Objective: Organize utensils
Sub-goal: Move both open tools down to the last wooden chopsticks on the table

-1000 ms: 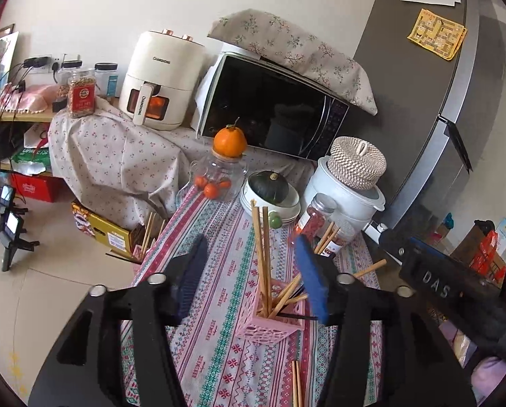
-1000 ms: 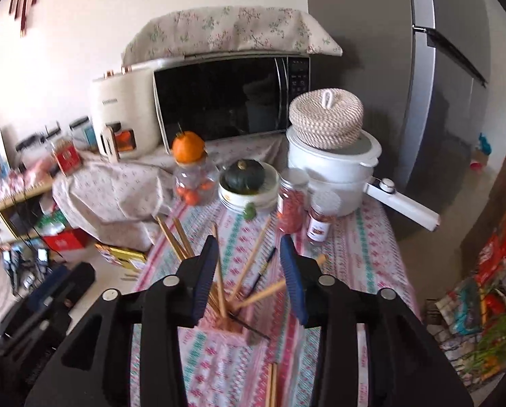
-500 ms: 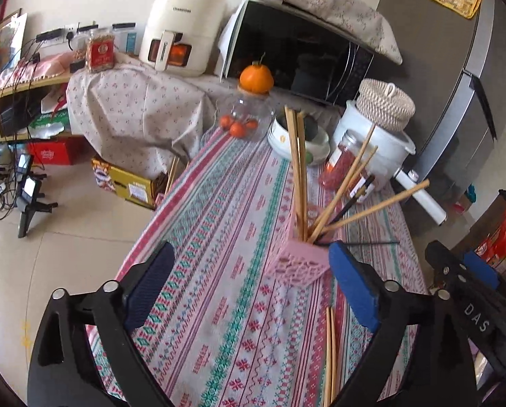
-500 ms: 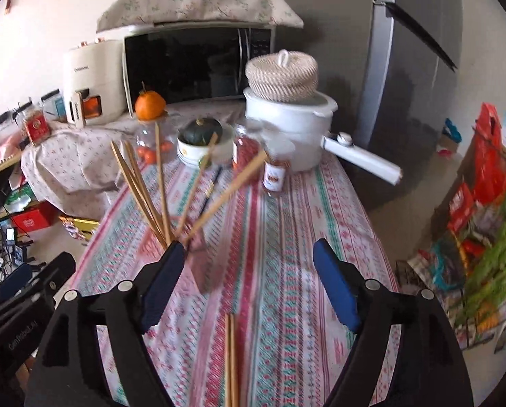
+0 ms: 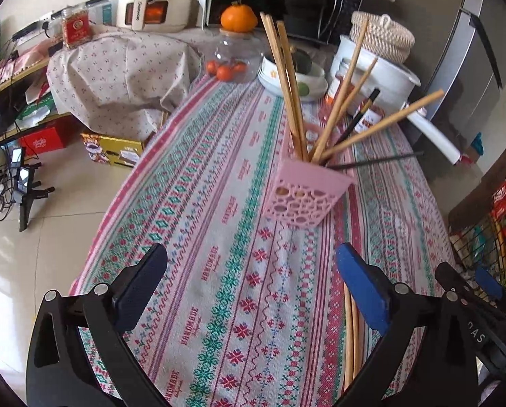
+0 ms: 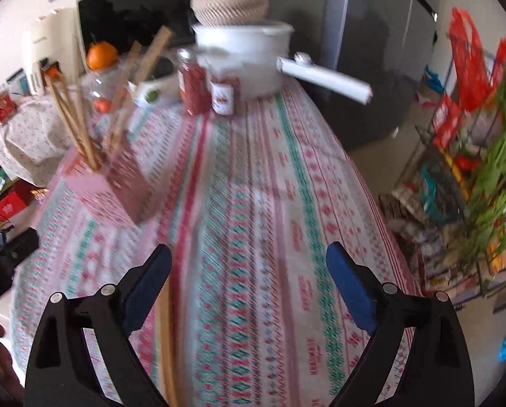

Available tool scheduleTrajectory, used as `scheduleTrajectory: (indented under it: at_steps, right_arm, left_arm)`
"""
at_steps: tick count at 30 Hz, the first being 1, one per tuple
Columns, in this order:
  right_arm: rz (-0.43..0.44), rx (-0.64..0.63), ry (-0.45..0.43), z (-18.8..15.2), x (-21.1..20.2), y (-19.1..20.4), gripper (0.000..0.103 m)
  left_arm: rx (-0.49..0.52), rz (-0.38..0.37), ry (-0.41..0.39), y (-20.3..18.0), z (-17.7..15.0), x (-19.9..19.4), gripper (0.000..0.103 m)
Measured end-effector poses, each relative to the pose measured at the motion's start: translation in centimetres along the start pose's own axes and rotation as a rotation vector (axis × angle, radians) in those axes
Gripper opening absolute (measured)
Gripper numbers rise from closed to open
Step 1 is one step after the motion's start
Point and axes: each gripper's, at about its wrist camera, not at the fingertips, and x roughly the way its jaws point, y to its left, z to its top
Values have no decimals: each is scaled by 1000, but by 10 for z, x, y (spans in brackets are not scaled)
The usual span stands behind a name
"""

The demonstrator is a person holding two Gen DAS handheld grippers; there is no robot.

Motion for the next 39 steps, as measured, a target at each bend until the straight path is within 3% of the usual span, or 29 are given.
scheduleTrajectory:
  at_steps: [6,11,14,19,23,31,39]
  right_arm:
    - [-28,10,128,-11,39,-24,90]
    - [55,130,335,-25,75,-53,90]
    - [82,193,412,-33,88,-68,92]
    - [72,132,402,-38,88,-69,96]
    - [8,11,377,-46,88,-51,96]
    - [18,14,355,-46,89,-50,96]
    - [23,1,337,-50,81,-51,96]
  left_arm:
    - [16,5,145,-11,-12,35,96]
    - [8,5,255,-21,-20,61,96]
    - [-18,8,295,-25,-20,74,96]
    - [-48,11,341,-34,-19,91,96]
    - [-44,26,346,-42,-17,99,96]
    - [-33,61,332,-65,-11,115,96]
    - [53,120,311,-108,-9,145,96]
